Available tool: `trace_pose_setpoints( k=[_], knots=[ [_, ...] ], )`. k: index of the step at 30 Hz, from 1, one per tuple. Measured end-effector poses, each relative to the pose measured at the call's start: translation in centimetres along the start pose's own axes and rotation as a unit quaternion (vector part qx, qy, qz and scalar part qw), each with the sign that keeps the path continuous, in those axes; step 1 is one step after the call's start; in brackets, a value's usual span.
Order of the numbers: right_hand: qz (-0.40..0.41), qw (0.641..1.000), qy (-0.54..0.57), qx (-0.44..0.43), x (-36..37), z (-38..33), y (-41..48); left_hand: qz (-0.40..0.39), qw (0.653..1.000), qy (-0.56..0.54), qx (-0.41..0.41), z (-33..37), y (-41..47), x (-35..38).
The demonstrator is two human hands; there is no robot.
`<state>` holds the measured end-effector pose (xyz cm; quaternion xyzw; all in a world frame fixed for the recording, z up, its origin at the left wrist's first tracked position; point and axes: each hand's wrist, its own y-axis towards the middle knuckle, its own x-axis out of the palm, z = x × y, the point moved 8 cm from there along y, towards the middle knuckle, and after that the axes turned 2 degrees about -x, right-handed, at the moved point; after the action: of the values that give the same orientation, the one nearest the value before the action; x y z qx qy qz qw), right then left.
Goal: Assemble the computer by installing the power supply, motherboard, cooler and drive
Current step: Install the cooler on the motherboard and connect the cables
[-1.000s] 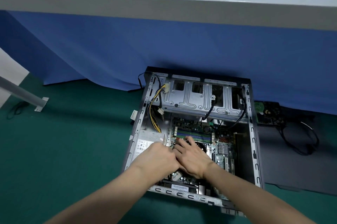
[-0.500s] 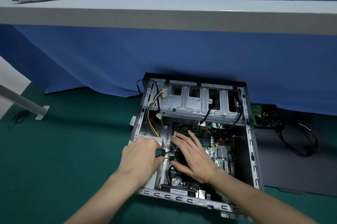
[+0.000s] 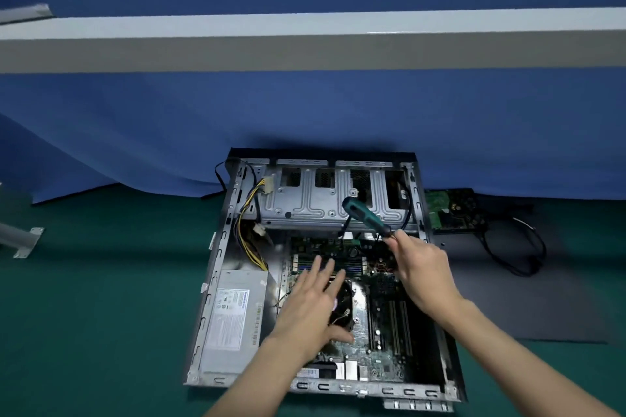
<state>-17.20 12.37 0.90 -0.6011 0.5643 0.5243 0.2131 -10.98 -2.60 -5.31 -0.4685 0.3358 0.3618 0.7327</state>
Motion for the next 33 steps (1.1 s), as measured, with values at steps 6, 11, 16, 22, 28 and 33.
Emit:
trace_pose_setpoints(
  k=[6,11,16,22,28,33],
  knots=[
    [-0.016,0.998,0.039,0.046,0.7,1.2,0.0,-0.055,0.995,0.086,0.021,-0.4,2.4,2.3],
    [-0.02,0.998,0.043,0.043,0.8,1.0,0.2,-0.06,0.994,0.085,0.028,-0.7,2.6,2.7],
    [-0.013,0.998,0.047,0.047,0.5,0.9,0.0,-0.021,0.999,-0.025,-0.001,-0.8,2.0,2.1],
    [-0.004,0.997,0.059,0.056,0.5,1.2,-0.4,0.133,0.991,0.003,-0.022,-0.9,-0.3,-0.1],
    [0.029,0.995,0.066,0.063,-0.3,1.2,-0.8,0.061,0.997,0.0,-0.054,-0.3,1.2,1.0],
    [0.066,0.986,0.02,0.153,-2.3,3.7,-3.2,0.067,0.993,-0.047,-0.088,-1.0,1.1,1.6]
  ],
)
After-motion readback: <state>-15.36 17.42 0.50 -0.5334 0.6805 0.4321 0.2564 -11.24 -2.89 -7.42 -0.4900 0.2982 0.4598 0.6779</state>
